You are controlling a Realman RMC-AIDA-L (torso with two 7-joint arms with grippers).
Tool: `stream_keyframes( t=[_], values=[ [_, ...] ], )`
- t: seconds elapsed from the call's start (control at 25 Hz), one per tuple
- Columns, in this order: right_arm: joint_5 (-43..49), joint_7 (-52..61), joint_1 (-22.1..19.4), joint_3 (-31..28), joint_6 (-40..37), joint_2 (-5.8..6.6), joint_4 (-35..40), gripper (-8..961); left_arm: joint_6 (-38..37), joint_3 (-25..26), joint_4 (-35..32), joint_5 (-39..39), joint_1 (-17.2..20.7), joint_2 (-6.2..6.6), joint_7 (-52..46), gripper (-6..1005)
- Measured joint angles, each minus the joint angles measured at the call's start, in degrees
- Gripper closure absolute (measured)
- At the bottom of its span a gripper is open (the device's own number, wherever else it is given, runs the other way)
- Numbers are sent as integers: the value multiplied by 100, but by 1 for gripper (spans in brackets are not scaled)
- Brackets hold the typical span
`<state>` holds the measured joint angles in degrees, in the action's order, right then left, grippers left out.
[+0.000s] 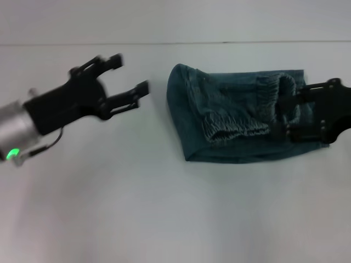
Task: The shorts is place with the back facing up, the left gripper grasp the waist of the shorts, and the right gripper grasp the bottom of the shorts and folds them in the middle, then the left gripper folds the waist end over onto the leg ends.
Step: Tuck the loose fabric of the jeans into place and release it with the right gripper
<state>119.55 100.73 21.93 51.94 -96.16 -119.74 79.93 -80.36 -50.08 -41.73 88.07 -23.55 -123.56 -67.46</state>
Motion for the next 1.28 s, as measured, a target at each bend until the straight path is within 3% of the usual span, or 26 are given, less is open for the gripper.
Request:
stream_keyframes(
  t=[0.12,0.28,0.6,0.76,1.28],
  values=[
    [916,656,437,360,-161,1,372,402,-159,439,352,31,161,47,254,91],
    [2026,1172,990,897,-278,-9,492,220,-186,642,362,32,394,29,278,91],
    [3059,1787,1379,2424,395,-58,462,210,-157,795,408,57,509,20,298,91],
    [3500,2260,1362,3388,1202,-84,303,211,-152,821,412,57,522,22,303,92],
    [4012,2987,1337,4781,2575,-111,-381,215,-82,930,427,60,513,25,359,92]
  ],
)
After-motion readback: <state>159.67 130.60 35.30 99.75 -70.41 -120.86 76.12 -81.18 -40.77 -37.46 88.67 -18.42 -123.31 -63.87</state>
